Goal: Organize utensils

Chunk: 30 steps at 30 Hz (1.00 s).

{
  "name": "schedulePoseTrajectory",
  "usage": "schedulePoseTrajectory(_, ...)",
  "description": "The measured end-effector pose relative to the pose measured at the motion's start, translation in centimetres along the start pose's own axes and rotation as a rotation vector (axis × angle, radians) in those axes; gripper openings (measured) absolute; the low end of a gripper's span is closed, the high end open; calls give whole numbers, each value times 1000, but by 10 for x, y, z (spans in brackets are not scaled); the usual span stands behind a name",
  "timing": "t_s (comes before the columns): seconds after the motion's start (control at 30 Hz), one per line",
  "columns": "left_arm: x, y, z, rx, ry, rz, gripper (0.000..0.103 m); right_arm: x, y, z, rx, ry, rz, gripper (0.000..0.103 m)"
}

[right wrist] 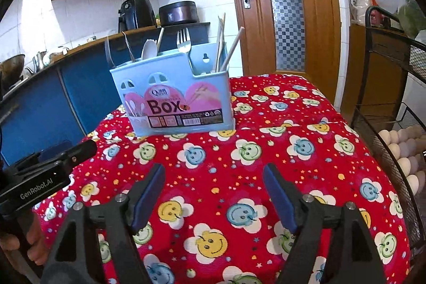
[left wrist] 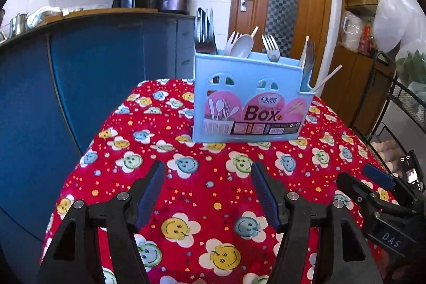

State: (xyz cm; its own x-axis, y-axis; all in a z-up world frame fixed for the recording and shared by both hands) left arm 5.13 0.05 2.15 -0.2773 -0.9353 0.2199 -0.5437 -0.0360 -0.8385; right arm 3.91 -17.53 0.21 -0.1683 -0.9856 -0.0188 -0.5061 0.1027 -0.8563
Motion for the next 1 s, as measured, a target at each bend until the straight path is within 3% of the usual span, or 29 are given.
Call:
schedulePoseTrajectory(0.37,-2,7,3,32,-55,13,68,0,4,1,-3,10,6,78)
schedulePoseTrajectory(1.0,2,7,1,37,-49,37,68,0,4,2,-1,9,4,78)
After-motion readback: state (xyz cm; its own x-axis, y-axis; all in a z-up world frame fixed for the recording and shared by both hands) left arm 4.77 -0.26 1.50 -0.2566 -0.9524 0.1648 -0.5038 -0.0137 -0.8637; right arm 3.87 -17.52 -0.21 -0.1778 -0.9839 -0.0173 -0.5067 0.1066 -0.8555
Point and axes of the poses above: each gripper's, at about its wrist camera, not at the fingertips, and z roughly the way its jaws point, x to its right, y to its underside, the point moved 1 cm from there along z, roughly the way its jaws point, and after that the axes turned 15 degrees about y, right-handed, at the moved point
